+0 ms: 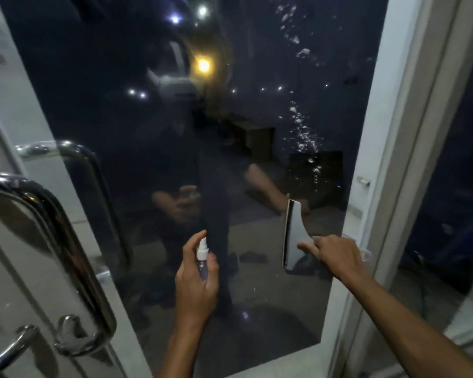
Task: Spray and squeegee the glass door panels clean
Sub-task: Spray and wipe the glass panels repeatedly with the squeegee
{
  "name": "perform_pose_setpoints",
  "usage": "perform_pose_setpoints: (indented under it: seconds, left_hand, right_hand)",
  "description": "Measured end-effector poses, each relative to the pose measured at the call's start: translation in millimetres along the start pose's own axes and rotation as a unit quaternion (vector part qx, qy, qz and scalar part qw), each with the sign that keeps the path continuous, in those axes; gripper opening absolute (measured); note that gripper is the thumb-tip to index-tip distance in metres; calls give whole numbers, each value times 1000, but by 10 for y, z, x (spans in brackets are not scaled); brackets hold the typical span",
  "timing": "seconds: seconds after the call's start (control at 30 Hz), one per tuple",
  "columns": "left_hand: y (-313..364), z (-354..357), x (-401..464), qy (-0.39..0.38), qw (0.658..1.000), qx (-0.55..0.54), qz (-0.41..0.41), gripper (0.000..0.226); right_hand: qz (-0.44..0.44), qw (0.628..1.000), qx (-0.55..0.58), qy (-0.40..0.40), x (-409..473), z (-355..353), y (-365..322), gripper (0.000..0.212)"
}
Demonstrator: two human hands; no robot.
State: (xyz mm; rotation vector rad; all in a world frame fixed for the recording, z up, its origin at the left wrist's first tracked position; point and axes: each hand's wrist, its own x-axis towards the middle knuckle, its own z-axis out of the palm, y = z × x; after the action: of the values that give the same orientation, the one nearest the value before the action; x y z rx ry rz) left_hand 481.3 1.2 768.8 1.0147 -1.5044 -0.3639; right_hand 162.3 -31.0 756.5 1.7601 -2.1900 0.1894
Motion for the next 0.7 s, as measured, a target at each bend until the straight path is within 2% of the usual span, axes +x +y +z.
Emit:
perform_pose_setpoints:
  seconds: [0.13, 0.2, 0.3, 0.4, 0.5, 0.6, 0.7]
  left_hand:
    - [178, 354, 38, -27, 999, -19, 19, 42]
    - [267, 522, 31, -33, 999, -25, 31, 41]
    - [317, 628, 37, -34, 998, -28, 45, 41]
    - [308, 688, 44, -27, 998, -20, 44, 40]
    - [311, 776, 64, -27, 999, -13, 46, 38]
    - [345, 912, 76, -30, 999, -16, 40, 38]
    - [344, 1002, 67, -27, 999, -19, 42, 39]
  right_hand:
    - [-88, 996, 12, 20, 93, -133, -314, 62]
    - [-98, 995, 17, 22, 207, -162, -274, 64]
    - [-50, 998, 31, 3, 278, -14, 166, 69]
    - [52, 995, 87, -18, 142, 242, 681, 72]
    - [93, 983, 154, -21, 33, 428, 694, 70]
    - [127, 941, 310, -42, 25, 482, 405, 66]
    - [180, 862, 468, -74, -10, 667, 134, 64]
